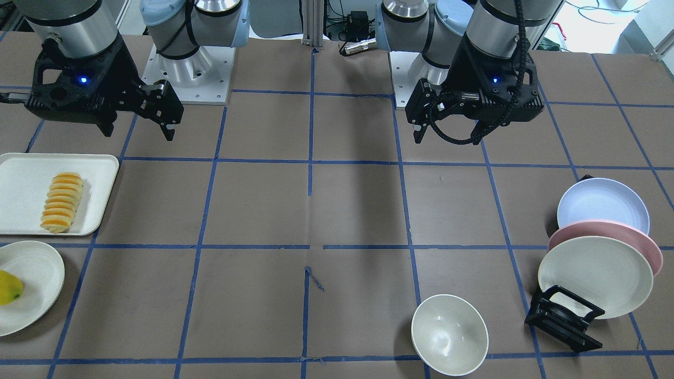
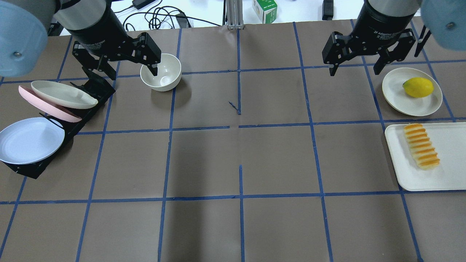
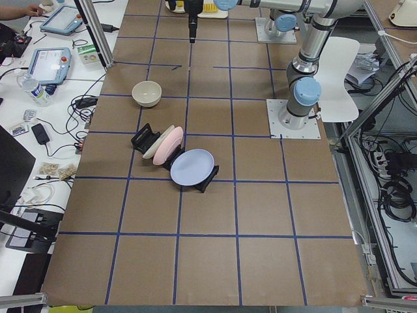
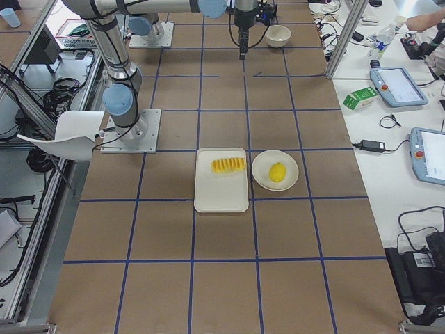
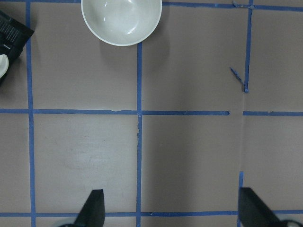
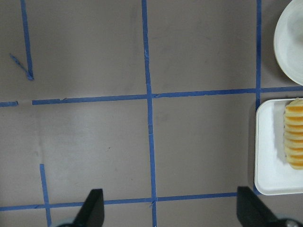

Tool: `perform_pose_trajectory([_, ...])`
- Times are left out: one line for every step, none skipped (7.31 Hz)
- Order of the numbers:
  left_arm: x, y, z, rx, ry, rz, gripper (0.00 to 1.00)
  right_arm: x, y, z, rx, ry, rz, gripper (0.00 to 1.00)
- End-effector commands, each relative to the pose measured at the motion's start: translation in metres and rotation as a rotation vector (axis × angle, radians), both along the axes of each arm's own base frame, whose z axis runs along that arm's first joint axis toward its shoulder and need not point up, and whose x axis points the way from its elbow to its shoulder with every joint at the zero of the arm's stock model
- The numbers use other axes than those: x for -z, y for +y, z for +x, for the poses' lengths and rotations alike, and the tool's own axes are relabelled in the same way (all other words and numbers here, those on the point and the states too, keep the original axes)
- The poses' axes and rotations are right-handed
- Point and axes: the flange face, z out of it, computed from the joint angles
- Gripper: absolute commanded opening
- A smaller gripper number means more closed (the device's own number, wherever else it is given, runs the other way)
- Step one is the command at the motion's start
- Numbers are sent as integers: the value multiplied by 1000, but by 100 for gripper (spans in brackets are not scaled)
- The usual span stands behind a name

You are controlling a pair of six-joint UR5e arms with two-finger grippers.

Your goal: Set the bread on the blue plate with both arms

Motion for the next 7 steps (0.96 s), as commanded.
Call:
perform_pose_trajectory([3, 2, 0, 0, -2, 5, 100, 6, 1, 0, -19, 4, 9, 100])
perform_pose_trajectory([3, 2, 3, -2, -26, 5, 100, 6, 0, 0, -22, 3, 8, 100])
perform_pose_trajectory([3, 2, 3, -2, -29, 5, 100, -3, 1, 0, -25, 5, -4, 100])
perform_pose_trajectory([-1, 1, 4, -5, -28, -4, 100, -9, 0, -2, -21, -7, -12, 100])
perform_pose_trajectory([-1, 2, 2, -2, -20, -4, 100, 0, -2, -4, -14, -11, 15, 100])
perform_pose_trajectory([0, 1, 3, -3, -20, -4, 100, -1, -3, -6, -9, -16, 27, 100])
perform_pose_trajectory([1, 2, 3, -2, -26, -1, 100, -10, -5, -7, -9, -11, 6, 100])
